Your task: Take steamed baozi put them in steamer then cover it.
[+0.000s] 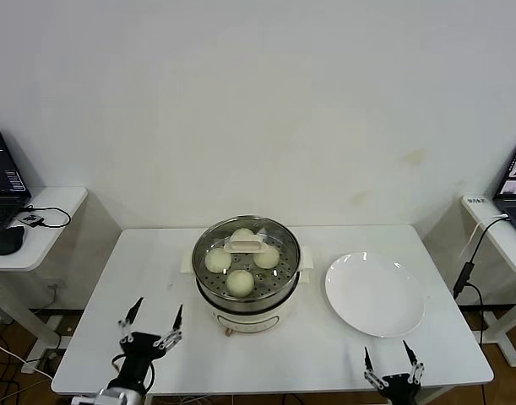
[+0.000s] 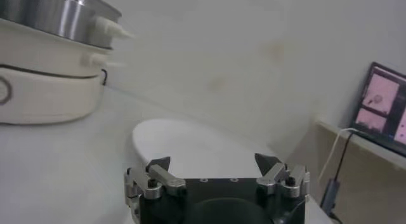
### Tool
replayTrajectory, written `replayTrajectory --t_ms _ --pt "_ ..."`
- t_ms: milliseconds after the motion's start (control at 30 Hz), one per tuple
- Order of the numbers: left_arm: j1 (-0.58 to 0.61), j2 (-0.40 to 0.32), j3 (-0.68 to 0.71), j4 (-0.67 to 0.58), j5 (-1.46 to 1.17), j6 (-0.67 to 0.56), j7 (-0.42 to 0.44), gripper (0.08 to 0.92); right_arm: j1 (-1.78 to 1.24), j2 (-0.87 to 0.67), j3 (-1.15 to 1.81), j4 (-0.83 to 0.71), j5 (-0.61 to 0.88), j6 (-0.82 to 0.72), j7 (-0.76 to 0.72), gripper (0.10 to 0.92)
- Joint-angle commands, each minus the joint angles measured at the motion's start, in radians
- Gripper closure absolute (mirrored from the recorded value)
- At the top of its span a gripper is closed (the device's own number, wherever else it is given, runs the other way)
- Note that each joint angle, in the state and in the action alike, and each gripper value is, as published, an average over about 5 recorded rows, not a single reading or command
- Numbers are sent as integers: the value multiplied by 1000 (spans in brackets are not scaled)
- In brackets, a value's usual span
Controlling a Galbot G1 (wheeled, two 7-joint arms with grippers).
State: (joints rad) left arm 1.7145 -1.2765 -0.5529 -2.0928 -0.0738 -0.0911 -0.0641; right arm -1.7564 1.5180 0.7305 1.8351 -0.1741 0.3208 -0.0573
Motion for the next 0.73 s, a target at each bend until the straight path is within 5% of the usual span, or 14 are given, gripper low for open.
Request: replayTrajectory --t_ms 33,733 --pt "113 -3 -72 53 -263 -72 -39 177 -59 -16 -63 71 70 -33 -36 203" --pt "157 -12 -41 51 -221 -59 -29 177 -114 -21 -130 184 127 -126 -54 203"
